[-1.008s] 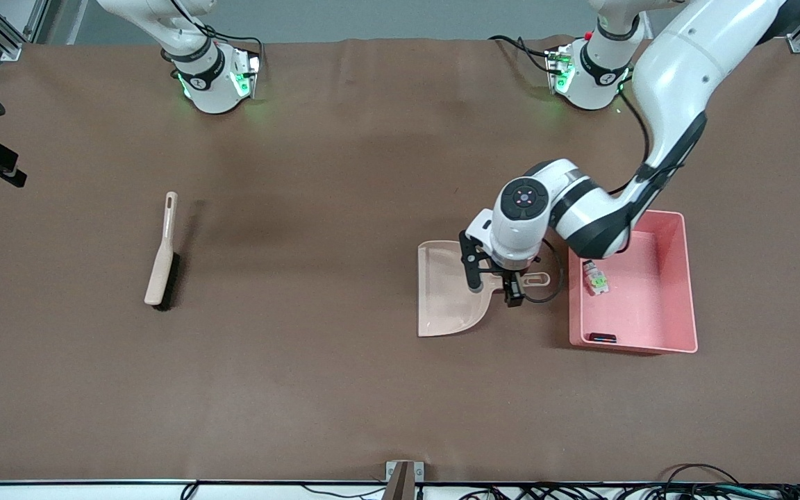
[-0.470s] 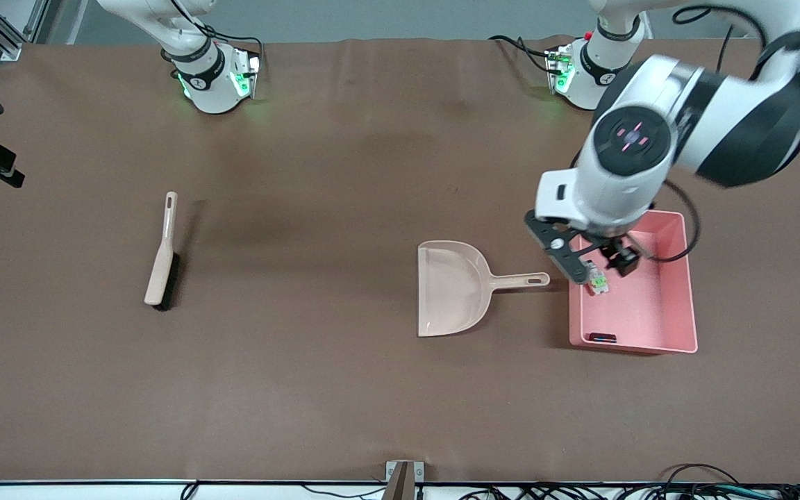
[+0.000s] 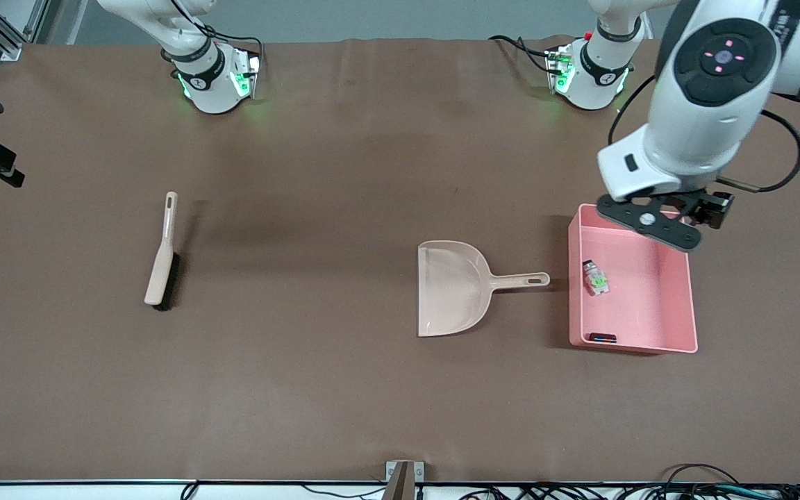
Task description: Clean e-waste and dump in bin
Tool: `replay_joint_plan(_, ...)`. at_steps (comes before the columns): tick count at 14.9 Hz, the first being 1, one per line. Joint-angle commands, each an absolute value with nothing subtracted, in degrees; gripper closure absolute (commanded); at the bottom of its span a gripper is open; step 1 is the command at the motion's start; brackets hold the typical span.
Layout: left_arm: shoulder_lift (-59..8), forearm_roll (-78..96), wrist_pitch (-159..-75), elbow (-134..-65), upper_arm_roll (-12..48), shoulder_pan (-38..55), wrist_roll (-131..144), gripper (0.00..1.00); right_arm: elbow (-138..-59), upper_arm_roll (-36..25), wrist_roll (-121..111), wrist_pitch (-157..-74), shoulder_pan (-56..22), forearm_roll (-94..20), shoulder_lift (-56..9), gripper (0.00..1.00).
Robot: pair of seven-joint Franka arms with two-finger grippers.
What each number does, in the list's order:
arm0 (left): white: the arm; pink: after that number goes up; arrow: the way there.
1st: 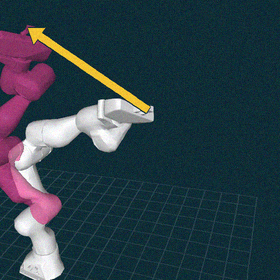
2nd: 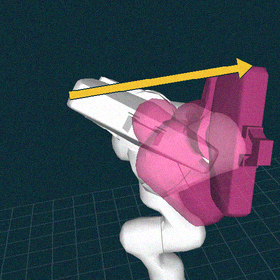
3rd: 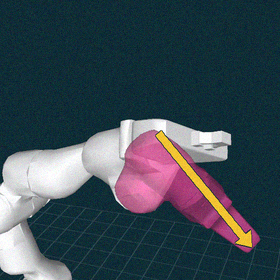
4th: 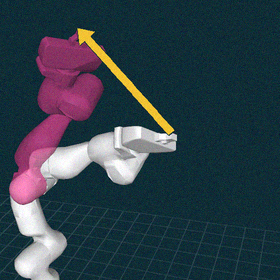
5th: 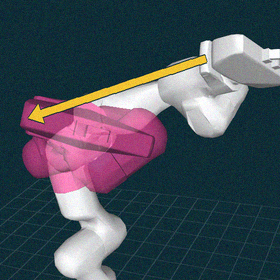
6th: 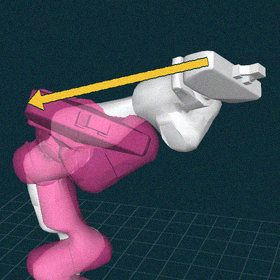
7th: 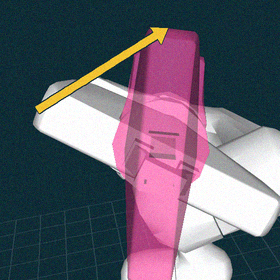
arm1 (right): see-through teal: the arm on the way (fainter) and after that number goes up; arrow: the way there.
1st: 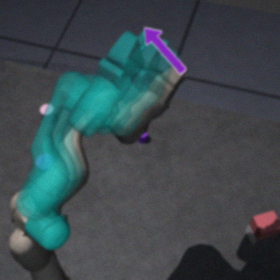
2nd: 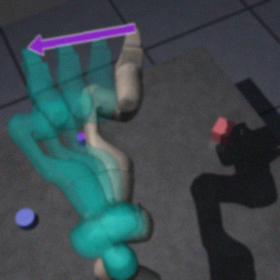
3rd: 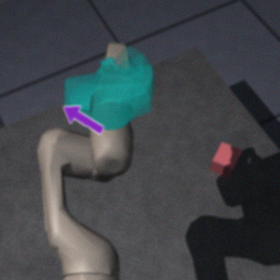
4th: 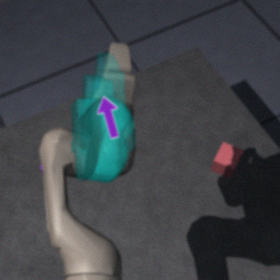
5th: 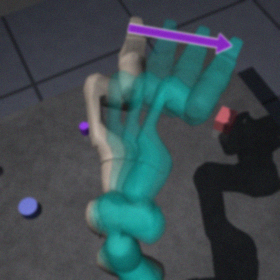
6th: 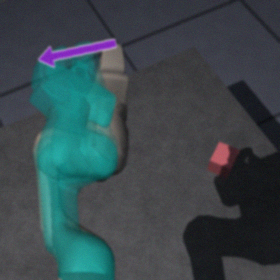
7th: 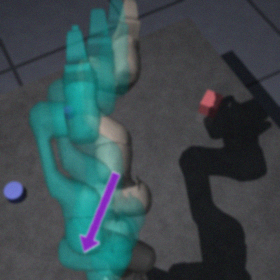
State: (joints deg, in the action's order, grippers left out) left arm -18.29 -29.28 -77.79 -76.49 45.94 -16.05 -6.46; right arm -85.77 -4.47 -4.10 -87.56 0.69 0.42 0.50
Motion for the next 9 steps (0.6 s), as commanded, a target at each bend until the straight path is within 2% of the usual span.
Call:
replay_joint_plan(1, -17.3, -22.2, -80.2, -77.1, 46.0, -23.4, -6.5, 0.00, -87.2, -4.1, -4.7, -88.1, 0.8, 1.5, 2.0, 0.00)
replay_joint_plan(7, -18.6, -19.8, -84.0, -77.1, 45.3, -27.6, -8.3, 0.00, -87.2, -4.0, -4.7, -88.1, 0.7, 1.5, 2.0, 0.00)
replay_joint_plan(9, -17.4, -22.6, -84.0, -77.3, 40.2, -23.4, -15.0, 0.00, -87.2, -4.0, -4.7, -88.0, 0.7, 1.4, 2.0, 0.00)
